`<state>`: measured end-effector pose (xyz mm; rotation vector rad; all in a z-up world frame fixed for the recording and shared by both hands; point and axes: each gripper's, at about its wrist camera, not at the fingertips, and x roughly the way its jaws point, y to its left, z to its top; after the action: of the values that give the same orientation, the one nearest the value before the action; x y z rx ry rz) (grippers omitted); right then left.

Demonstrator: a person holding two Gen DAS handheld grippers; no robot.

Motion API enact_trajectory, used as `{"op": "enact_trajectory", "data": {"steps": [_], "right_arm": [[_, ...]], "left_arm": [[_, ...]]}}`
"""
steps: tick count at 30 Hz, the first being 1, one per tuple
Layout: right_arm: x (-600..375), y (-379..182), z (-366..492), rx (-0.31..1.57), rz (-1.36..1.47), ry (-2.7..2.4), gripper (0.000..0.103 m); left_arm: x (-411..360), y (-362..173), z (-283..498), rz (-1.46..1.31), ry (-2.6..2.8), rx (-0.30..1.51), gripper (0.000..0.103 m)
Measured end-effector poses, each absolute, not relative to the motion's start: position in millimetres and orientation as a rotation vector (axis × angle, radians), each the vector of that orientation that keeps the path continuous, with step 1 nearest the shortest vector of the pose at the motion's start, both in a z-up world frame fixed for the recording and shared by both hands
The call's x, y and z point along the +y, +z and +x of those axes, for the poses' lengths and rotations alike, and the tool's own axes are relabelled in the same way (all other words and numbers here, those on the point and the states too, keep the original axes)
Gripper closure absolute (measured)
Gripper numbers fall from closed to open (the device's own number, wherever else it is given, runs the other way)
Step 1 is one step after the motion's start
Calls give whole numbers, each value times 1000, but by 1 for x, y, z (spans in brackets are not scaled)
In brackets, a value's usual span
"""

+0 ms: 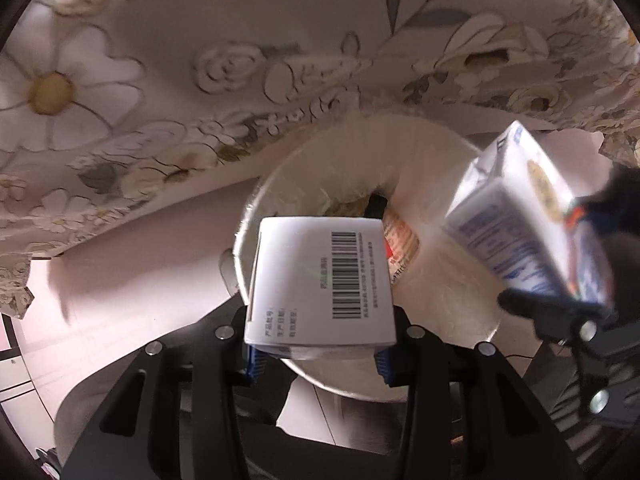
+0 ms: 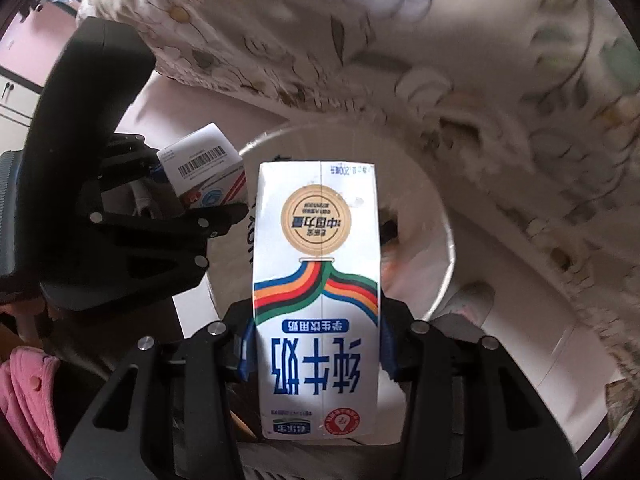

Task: Collect trash
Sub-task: 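Carry the white box and milk carton with both tools over the bin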

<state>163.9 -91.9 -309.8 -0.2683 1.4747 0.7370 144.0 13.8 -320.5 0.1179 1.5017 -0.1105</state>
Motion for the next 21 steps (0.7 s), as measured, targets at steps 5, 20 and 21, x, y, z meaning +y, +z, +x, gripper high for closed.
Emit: {"op": "enact_trajectory", "data": {"steps": [5,20,21], "right_arm": [[-90,-331,162,1517,-238,708,55],[-81,-392,182,1613,-152,588,55],[-80,-394,182,1597,-174,568,55]], "left_arm": [[15,-343,151,79,-103,1549,59],[19,-409,159,-73,-91,1720,58],[20,-412,160,-94,-95,1734,58]]}}
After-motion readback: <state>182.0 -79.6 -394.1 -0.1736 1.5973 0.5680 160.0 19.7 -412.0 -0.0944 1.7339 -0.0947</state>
